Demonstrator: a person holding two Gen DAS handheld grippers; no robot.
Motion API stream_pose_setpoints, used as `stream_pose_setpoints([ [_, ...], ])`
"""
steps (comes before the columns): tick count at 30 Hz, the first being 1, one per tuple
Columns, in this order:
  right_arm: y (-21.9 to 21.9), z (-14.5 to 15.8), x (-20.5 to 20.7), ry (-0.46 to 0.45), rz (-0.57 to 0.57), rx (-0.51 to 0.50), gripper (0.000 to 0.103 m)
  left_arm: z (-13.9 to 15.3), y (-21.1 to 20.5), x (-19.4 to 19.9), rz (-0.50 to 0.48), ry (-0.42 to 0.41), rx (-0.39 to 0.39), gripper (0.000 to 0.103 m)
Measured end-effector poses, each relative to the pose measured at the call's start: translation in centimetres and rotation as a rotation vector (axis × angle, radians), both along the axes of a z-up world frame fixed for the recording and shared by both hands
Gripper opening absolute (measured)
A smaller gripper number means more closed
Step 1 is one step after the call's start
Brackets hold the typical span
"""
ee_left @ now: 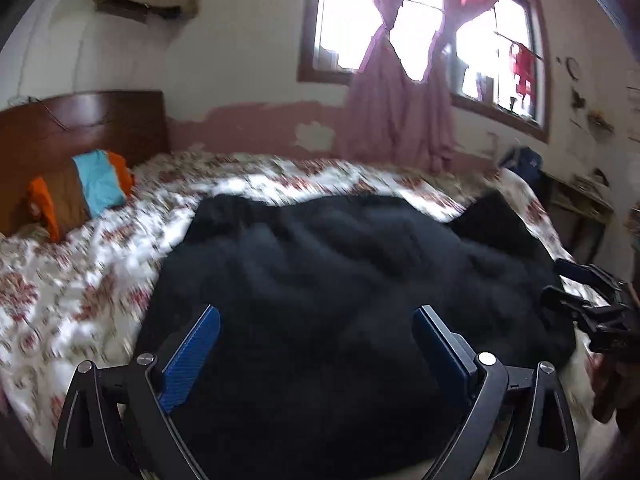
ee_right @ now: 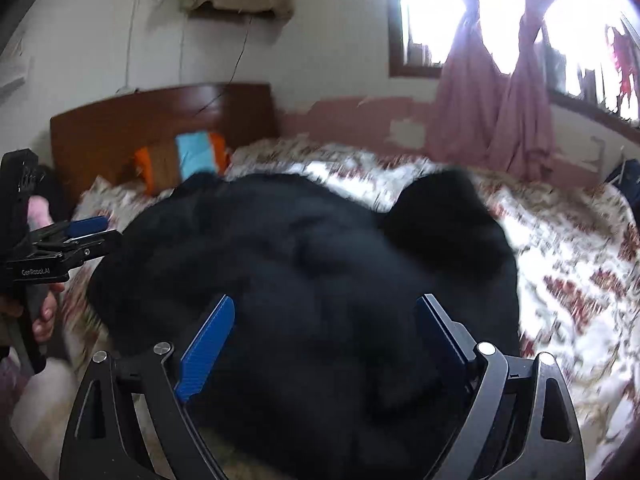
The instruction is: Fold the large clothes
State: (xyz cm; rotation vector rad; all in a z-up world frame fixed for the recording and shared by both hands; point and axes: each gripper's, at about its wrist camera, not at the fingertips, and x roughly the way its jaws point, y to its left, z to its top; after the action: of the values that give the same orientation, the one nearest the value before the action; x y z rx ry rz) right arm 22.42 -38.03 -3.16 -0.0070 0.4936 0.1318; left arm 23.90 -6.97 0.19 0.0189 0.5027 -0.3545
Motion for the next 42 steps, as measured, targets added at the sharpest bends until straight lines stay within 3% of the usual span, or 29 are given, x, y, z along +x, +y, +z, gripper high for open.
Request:
stream_pose_setpoints([
  [5,1.3,-2.3,-0.7,0.048,0.036,-0.061,0.088,-2.7,-0.8,-1.7,-0.051,0.031,0.024,0.097],
  [10,1.7,-2.9,1.8,0.045,0.028,-0.109,0.088,-3.7,-1.8,-0.2,-0.036,0.037,0.054,0.097],
  [18,1.4,-1.1,7.9,0.017,-0.042,-0.173,0.088,-3.6,-1.8,5.3,0.052,0.063,0.006,0.102],
  [31,0.9,-1.4,18.3,0.055,-0.228,-0.247,0.088,-3.3,-4.3,15.3,0.214,0.048,0.081,0.103],
  [37,-1.7,-1.7,22.9,0.148,-0.207,-0.166,0.090,-2.5,-4.0,19.4,0.262,0.097,0.062,0.103],
  [40,-4.1,-2.5,24.7,0.197,-0.187,-0.070,0.092,-2.4,-2.6,21.2,0.314,0.133,0.029,0.103],
  [42,-6.0,-3.6,25.4,0.239,-0.157,0.049,0.093,-2.7,-1.6,22.2,0.332,0.175,-0.022,0.103],
])
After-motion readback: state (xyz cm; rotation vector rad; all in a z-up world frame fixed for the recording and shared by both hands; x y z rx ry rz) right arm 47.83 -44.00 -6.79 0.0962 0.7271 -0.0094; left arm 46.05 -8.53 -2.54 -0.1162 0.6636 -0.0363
